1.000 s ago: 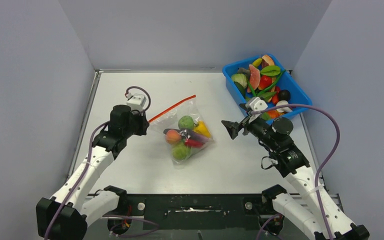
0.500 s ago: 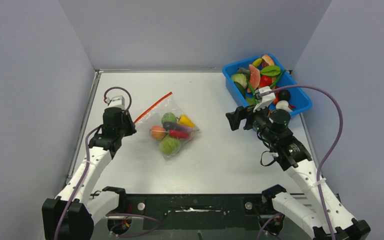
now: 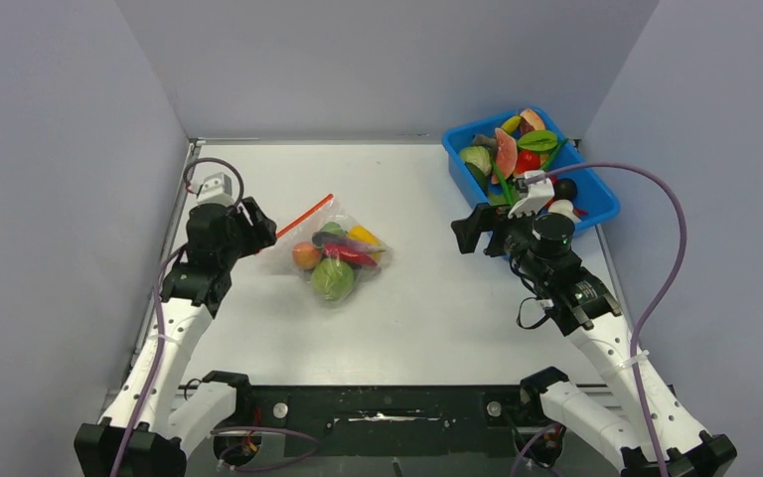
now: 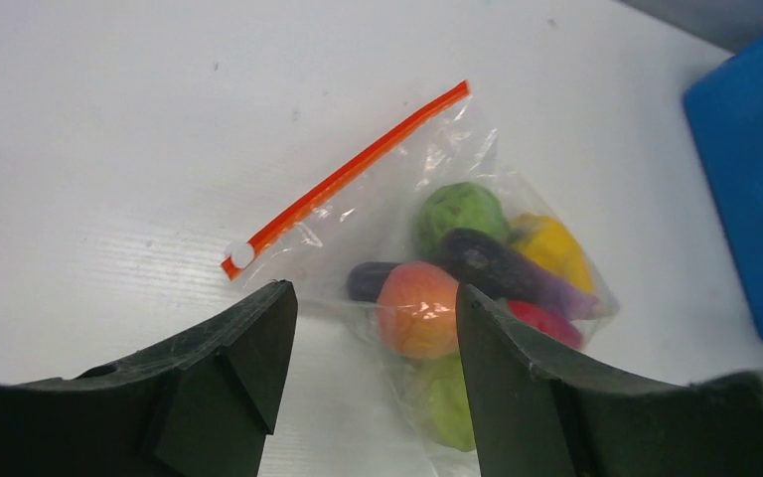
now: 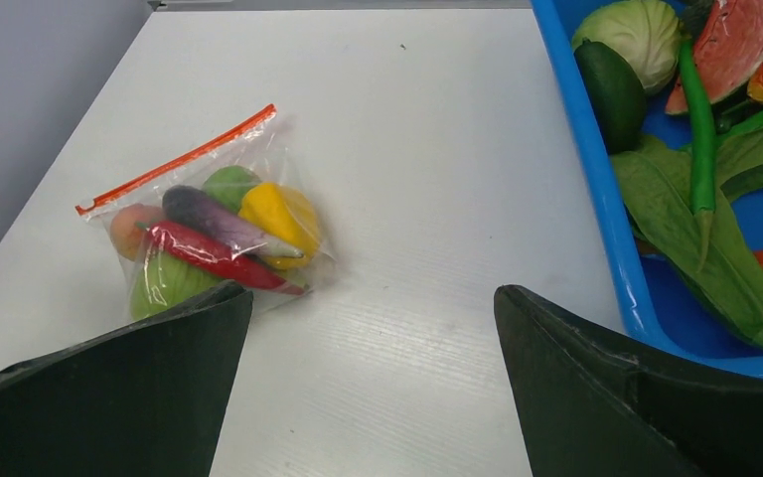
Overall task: Place the food in the zip-top bag and seal the zipper
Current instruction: Place the zipper food storage bag at the center of the board, then reset both arms
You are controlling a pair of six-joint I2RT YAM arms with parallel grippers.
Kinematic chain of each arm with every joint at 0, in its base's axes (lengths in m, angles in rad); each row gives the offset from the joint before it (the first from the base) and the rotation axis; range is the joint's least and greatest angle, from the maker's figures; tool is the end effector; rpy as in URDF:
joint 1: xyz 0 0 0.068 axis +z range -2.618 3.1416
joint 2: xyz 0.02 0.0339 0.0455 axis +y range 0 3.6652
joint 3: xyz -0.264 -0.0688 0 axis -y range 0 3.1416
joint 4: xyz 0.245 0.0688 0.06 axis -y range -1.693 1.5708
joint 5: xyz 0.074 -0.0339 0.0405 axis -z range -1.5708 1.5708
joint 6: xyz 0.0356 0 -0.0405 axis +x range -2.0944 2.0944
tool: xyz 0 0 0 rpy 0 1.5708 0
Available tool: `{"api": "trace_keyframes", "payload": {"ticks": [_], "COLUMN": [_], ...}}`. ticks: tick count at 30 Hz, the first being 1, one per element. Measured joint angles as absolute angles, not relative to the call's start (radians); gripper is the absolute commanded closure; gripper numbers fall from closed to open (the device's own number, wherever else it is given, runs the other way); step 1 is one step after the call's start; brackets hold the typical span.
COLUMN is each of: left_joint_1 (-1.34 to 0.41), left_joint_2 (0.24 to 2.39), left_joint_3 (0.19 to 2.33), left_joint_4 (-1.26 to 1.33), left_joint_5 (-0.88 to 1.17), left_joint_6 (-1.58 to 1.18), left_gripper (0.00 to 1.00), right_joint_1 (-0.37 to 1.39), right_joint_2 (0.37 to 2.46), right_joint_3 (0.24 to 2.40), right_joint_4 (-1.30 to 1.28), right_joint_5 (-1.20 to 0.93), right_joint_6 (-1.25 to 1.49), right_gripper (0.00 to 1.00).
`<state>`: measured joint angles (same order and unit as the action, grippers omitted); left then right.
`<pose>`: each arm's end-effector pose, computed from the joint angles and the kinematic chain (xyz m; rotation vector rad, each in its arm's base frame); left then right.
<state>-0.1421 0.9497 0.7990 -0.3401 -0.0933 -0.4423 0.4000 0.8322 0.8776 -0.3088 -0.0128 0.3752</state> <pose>0.2124 -0.0270 0.2991 -0.3666 2.0371 -0.2648 0.1749 0.0744 0.3512 -0.0324 1.8700 0.5526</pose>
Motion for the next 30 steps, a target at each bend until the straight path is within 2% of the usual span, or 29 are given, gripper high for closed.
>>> {"api": "trace_keyframes", "payload": {"ticks": [2, 4, 5, 14, 30], "left_joint_1": [-0.144, -0.160, -0.173, -0.257, -0.274], "left_joint_2": [0.932, 0.900, 0.881, 0.782, 0.786], "left_joint_3": [0.834, 0.850, 0.851, 0.851, 0.813], "left_joint_4": [-0.339, -0.323, -0.308, -0.147, -0.101], "left_joint_5": [-0.057, -0.026, -0.003, 0.239, 0.233], "left_joint_6": [-0.453, -0.469, -0.474, -0.495, -0.490], "left_gripper": [0.39, 0.28, 0.27, 0.26, 0.25], "right_joint_1": [0.400, 0.400, 0.400, 0.400, 0.400], "right_joint_2": [0.832, 0.832, 0.832, 0.834, 0.750], "right_joint_3": [0.878, 0.878, 0.878, 0.917, 0.907], "right_joint_4": [-0.309, -0.310, -0.310, -0.374, -0.366], "right_joint_5": [-0.004, 0.010, 0.020, 0.076, 0.074], "right_joint_6": [0.401, 0.439, 0.459, 0.592, 0.604], "right_gripper": [0.02, 0.02, 0.02, 0.02, 0.02]}}
